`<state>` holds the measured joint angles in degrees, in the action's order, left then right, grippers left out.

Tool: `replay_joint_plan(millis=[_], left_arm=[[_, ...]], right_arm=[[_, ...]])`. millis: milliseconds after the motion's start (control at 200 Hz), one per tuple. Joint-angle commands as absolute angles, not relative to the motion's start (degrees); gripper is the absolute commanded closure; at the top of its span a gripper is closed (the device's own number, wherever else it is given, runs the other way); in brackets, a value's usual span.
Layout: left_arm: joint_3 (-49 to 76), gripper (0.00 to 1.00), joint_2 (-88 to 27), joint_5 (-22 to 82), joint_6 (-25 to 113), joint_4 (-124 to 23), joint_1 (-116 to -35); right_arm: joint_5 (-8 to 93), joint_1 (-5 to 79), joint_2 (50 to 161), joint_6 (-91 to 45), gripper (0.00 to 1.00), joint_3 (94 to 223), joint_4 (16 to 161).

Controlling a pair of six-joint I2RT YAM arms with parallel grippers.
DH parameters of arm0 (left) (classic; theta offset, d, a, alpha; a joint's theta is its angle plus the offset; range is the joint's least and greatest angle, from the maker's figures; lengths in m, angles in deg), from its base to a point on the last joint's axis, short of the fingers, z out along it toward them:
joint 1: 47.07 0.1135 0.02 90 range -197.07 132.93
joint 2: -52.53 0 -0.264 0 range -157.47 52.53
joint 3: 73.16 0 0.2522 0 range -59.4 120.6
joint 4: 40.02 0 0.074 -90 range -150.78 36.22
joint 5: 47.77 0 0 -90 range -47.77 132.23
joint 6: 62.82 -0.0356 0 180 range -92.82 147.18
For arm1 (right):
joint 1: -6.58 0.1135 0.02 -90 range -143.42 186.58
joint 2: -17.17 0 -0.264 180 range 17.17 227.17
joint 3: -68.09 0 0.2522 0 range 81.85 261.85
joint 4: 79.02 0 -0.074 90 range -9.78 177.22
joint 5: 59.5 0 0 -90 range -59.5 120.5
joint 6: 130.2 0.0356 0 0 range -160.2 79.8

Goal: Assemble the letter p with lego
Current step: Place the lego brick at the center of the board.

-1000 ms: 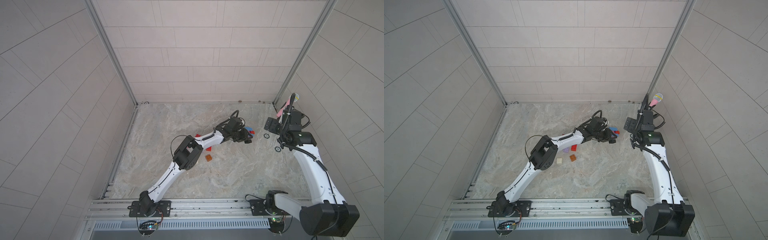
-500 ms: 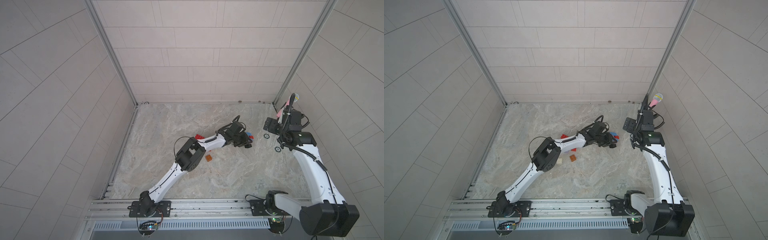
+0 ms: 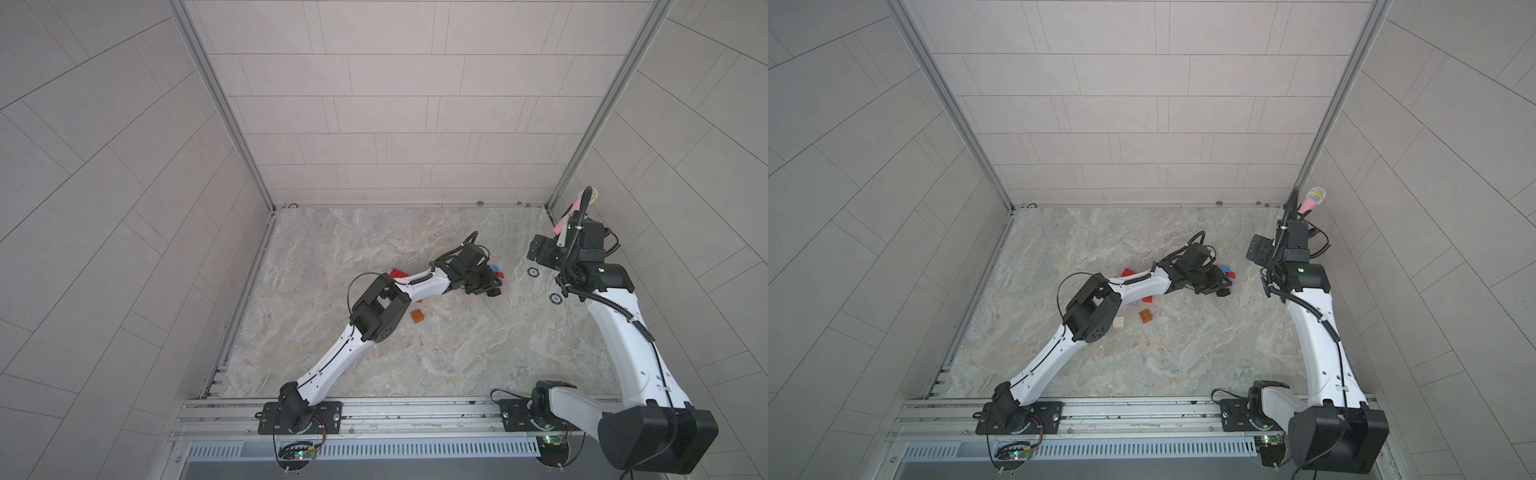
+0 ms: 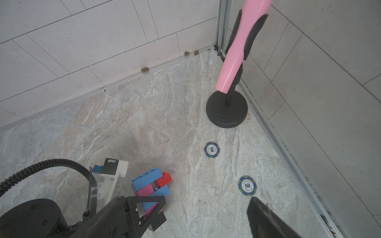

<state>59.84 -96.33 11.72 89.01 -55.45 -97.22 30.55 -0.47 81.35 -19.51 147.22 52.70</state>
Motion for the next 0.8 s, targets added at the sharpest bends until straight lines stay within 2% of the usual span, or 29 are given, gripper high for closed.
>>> replay_joint_plan(millis=[0, 140, 180, 205, 220, 545, 796], left_arm=[[56.8, 0.55, -97.7, 12.6, 91.2, -57.5, -96.5], [54.6, 0.32, -96.6, 13.4, 91.1, -57.4, -96.1], [54.1, 0.19, -96.2, 13.8, 91.0, -57.3, -96.0], [53.7, 0.04, -95.9, 14.0, 91.0, -57.3, -95.9], [53.5, 0.0, -95.8, 14.1, 91.0, -57.3, -95.9], [50.8, 0.0, -92.2, 18.6, 86.7, -62.5, -94.2], [65.1, 0.0, -97.8, 19.6, 79.3, -77.7, -93.2]], right_arm=[[30.9, -0.8, 81.1, -18.6, 0.05, 148.4, 52.6], [31.2, -1.0, 81.0, -18.7, 0.05, 148.4, 52.6], [31.1, -1.1, 81.0, -18.7, 0.05, 148.4, 52.6], [31.2, -1.1, 81.0, -18.7, 0.05, 148.3, 52.6], [31.2, -1.1, 81.0, -18.7, 0.05, 148.3, 52.6], [31.5, -1.3, 80.8, -18.7, 0.05, 148.1, 52.6], [31.9, -1.2, 80.7, -18.5, 0.05, 147.9, 52.6]])
